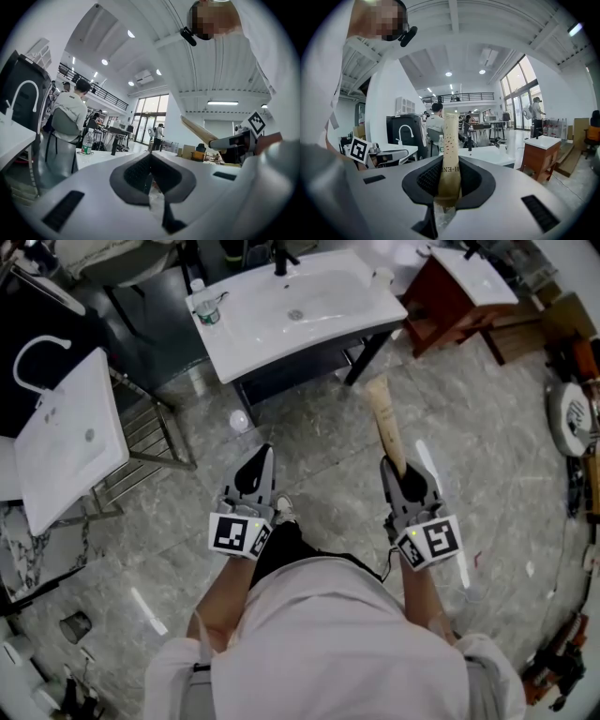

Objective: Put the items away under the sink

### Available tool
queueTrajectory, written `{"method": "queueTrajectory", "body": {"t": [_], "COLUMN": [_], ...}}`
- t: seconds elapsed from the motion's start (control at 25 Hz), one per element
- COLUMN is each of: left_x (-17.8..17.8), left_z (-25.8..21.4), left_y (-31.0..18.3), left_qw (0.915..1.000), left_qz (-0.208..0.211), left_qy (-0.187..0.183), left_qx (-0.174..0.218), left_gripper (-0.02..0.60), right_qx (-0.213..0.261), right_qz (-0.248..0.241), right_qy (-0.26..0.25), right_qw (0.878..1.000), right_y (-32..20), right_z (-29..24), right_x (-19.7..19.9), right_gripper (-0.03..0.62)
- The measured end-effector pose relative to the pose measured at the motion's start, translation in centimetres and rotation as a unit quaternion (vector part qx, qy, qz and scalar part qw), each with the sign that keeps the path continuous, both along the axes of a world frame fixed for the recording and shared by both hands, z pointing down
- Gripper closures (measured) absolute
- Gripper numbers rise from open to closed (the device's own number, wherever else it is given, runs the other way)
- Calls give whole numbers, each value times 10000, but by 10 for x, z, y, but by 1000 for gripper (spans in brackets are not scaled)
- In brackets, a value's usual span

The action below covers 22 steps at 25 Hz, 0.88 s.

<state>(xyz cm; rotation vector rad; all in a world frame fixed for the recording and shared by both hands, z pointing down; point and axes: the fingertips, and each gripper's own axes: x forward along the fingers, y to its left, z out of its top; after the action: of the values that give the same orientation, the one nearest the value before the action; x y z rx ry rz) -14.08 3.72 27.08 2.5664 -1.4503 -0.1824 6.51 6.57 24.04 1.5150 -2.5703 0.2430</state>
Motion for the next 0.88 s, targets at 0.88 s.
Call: {"method": "queueTrajectory", "body": {"t": [0.88], "left_x": [5], "left_z": [-13], "left_y": [-56], "left_qw": [9988], "left_qz": [344], "left_qy": [329], "left_qx": [148], "left_gripper": [578], "right_qx": [222], "right_qz": [437], "right_qy": [191], "right_qw": [9986], "right_y": [-68], "right_z": [-21], "right_x": [16], "right_gripper": [523]}}
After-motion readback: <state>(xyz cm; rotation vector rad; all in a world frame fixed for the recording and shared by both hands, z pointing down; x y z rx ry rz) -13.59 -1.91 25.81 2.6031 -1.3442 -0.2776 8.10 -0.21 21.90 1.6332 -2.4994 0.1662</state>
